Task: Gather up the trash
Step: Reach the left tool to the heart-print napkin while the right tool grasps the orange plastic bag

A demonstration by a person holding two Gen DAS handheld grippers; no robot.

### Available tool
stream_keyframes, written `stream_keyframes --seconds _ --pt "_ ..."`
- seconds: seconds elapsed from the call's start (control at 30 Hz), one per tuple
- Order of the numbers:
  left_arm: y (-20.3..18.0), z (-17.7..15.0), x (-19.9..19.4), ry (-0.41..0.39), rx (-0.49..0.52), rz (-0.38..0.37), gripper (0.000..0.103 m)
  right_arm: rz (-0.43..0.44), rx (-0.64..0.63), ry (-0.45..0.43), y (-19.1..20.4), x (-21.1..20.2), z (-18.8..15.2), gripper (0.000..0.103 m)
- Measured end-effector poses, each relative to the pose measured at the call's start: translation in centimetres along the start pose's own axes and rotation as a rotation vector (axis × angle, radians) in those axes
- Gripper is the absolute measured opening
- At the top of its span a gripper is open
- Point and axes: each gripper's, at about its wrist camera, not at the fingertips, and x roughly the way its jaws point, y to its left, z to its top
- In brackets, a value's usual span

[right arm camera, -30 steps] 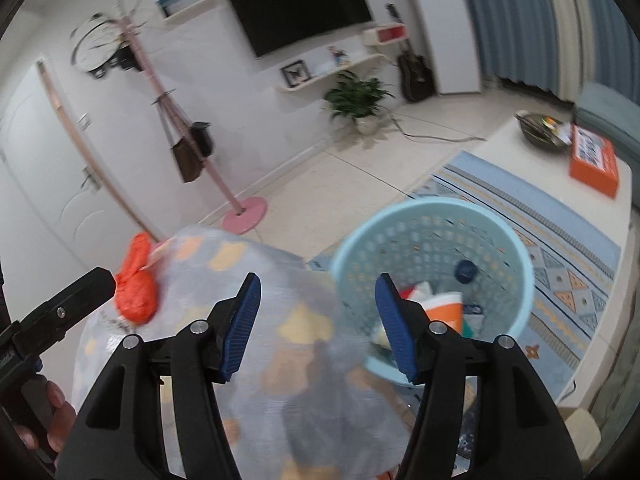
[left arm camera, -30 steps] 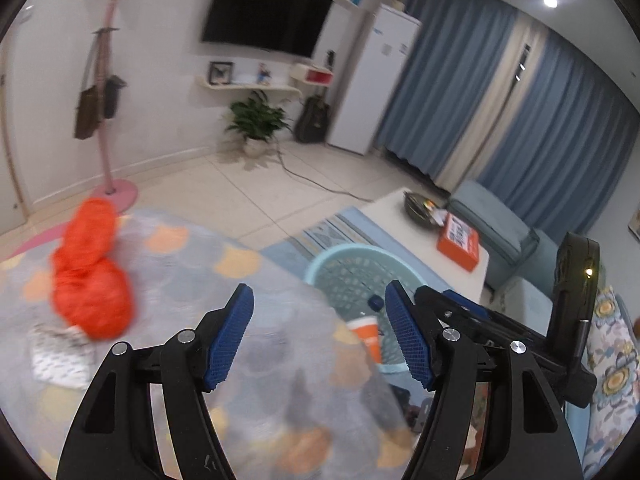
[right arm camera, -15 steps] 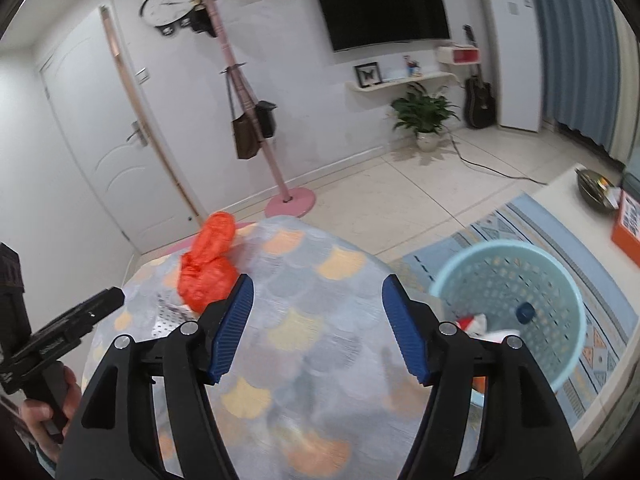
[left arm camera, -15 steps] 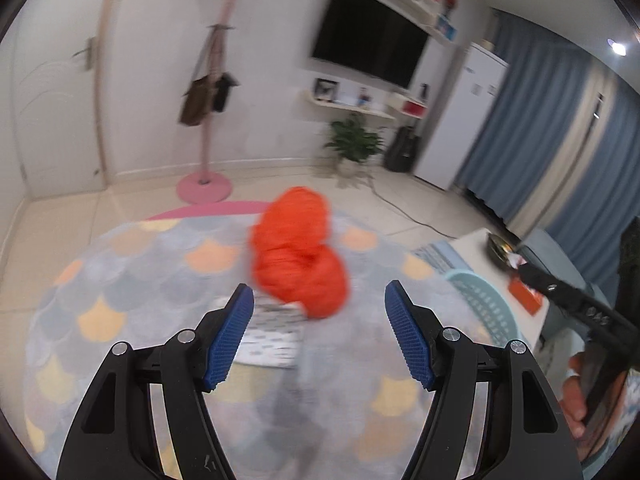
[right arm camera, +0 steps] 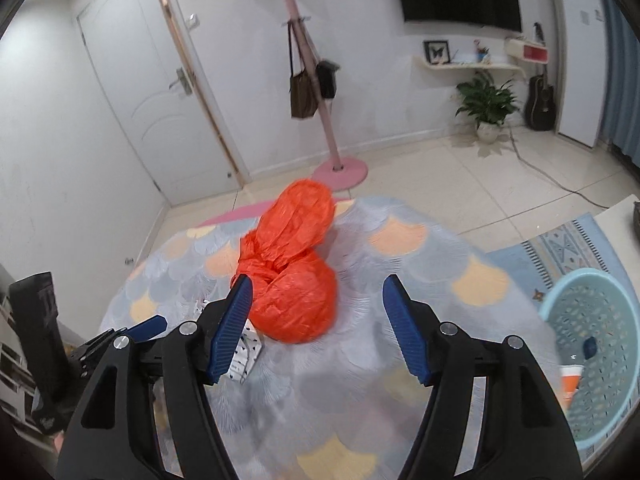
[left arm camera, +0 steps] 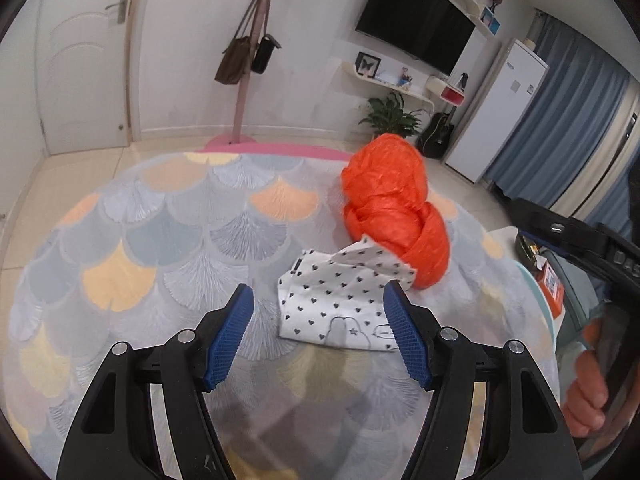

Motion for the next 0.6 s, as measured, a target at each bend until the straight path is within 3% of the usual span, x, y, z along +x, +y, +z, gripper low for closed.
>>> stream_keyframes --seconds 0.33,0.5,0.53,0.6 --pt "1.0 0.0 1.6 0.059 0.025 0.008 0.065 0.036 0.037 0.117 1.4 7.3 0.1 0.064" --pt "0.3 -0.2 1.8 0.064 0.079 0.031 0.066 0.074 0.073 0.149 1.1 8.8 -0.5 0.065" --pt "0.2 -0.3 1.8 0.063 0.081 0.032 0.067 0.074 0.071 0.146 1.1 8.7 -0.5 0.063" --pt "0.1 -0.4 1.8 0.062 0.084 0.033 0.067 0.08 0.065 0.149 1.2 8.7 -0.5 0.047"
